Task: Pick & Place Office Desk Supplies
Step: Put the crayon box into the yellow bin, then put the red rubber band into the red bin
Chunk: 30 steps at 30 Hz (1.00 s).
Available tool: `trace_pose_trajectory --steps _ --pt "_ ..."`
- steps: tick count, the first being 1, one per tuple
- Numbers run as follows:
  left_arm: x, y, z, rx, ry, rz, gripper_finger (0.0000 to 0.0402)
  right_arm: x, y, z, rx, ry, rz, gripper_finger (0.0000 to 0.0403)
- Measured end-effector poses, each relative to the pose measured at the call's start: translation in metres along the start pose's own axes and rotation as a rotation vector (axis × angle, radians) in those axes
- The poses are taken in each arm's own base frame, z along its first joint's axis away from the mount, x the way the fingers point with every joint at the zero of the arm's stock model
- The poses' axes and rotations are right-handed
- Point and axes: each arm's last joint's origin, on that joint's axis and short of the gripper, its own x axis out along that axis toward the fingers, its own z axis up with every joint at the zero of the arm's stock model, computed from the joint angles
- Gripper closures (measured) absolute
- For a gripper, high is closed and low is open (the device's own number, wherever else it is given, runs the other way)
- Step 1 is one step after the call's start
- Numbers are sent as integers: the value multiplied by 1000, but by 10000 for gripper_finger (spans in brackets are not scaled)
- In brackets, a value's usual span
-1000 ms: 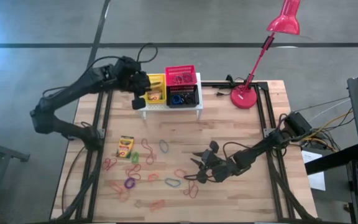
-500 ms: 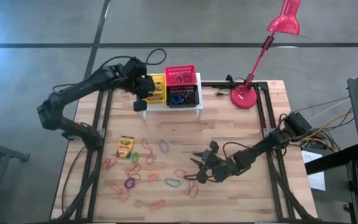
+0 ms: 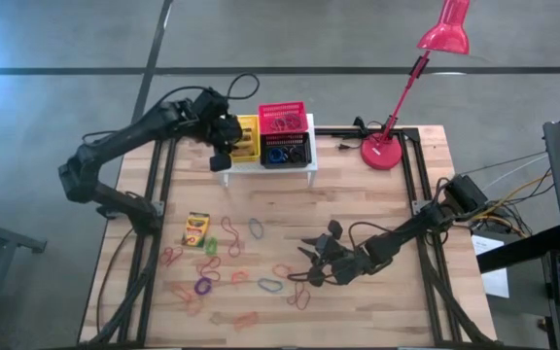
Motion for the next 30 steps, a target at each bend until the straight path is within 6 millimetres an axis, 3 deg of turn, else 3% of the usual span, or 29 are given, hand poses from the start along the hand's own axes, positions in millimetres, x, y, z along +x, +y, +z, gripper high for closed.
trace_pose_trajectory --steps 11,20,25,30 --pt "-8 12 5 -32 -10 159 149 0 0 0 0 0 -1 289" --pt "-39 14 18 -111 -101 216 127 0 0 0 5 0 -1 302" --pt "-57 -4 25 -137 -165 190 136 1 -1 0 6 0 -2 305" --pt "-66 -43 33 -120 -217 90 155 0 -1 1 9 3 1 298"
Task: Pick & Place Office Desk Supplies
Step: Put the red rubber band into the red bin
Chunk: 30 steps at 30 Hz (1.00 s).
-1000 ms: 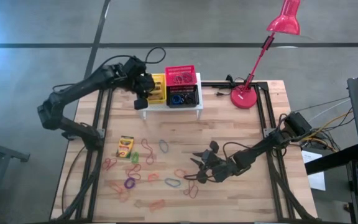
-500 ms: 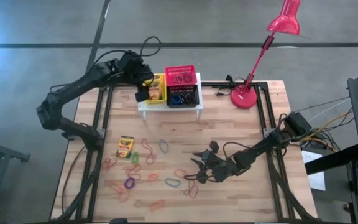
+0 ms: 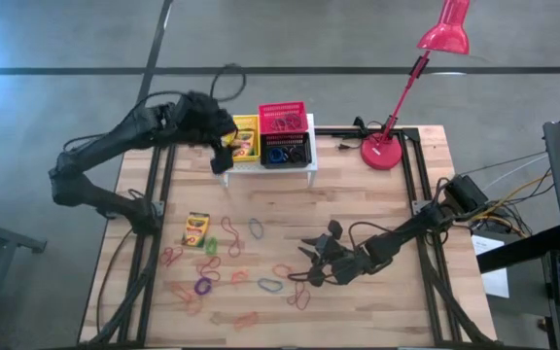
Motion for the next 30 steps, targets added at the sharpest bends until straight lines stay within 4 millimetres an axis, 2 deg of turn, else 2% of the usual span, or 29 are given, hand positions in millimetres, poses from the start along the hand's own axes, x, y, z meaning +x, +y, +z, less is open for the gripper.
trace_pose_trajectory --steps 2,6,9,13,17,20,23,30 --pt "0 -22 0 20 -3 -62 162 -1 0 4 3 23 46 290" --pt "4 -73 -6 71 8 -186 176 1 4 14 -21 126 268 264" --pt "10 -115 -17 114 -6 -217 184 1 7 14 -91 199 431 241" --pt "21 -169 -44 164 -68 -211 192 4 11 4 -290 231 559 214" --pt "30 -212 -76 141 -171 -242 197 8 15 -5 -412 249 645 200" --pt "36 -232 -99 78 -255 -310 199 13 17 -12 -467 261 677 201" --pt "42 -244 -118 -29 -339 -384 199 16 21 -16 -533 262 725 207" --pt "55 -244 -153 -210 -479 -476 200 33 32 -35 -644 291 809 231"
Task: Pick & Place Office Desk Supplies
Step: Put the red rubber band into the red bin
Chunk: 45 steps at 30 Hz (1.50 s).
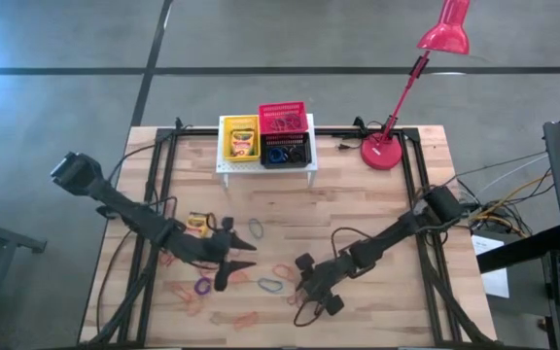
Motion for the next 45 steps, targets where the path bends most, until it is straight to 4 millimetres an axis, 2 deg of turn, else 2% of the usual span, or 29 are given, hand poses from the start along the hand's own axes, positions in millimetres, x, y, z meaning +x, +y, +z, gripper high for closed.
trace_pose_trajectory --steps 3,6,12,15,19,24,29,33,38,45 --pt "-2 5 -8 -43 -15 15 200 6 0 1 -8 14 3 255" --pt "-3 6 -11 -74 -15 30 200 3 0 3 -6 54 3 296" --pt "-2 5 -10 -90 -18 31 200 -16 -1 5 35 189 -5 386" --pt "-1 5 -9 -90 -23 32 200 -32 -1 10 71 217 -19 390" --pt "-1 5 -9 -87 -26 31 200 -60 -5 36 71 121 -89 394" --pt "-1 5 -9 -64 -26 43 200 -96 -26 60 98 -14 -232 394" --pt "-1 7 -10 -44 -21 65 200 -140 -62 82 108 -195 -470 394" --pt "-1 8 -10 13 -26 93 200 -179 -107 90 157 -350 -654 394" --pt "0 11 -10 98 -21 114 199 -216 -174 68 265 -415 -873 394" --pt "2 18 -9 100 -17 146 199 -256 -259 30 384 -414 -991 394"
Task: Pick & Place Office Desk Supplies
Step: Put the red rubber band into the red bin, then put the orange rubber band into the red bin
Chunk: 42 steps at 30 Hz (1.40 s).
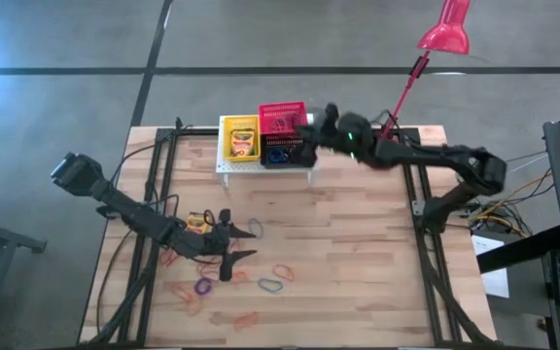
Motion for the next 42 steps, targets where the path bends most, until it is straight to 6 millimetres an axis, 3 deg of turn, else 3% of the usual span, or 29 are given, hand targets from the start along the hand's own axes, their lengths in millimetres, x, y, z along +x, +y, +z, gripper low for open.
trace_pose_trajectory --steps 5,9,13,19,27,30,33,39,42 --pt "1 2 0 -13 0 7 199 43 -34 0 67 30 -8 394" --pt "1 2 0 -64 0 7 199 75 -44 -3 70 172 -12 394" --pt "1 1 0 -79 1 6 199 93 -49 1 46 339 0 394" --pt "1 1 0 -82 1 6 199 97 -57 14 57 507 5 352" --pt "1 1 0 -82 2 3 199 79 -59 42 106 626 17 252" --pt "1 2 0 -80 5 4 199 64 -43 53 90 635 58 238" --pt "1 2 -1 -78 8 4 199 48 -14 56 48 632 128 241" --pt "1 2 -2 -84 13 5 199 3 66 45 -69 542 225 270" --pt "0 2 -2 -109 13 5 199 -25 108 28 -75 461 256 285"
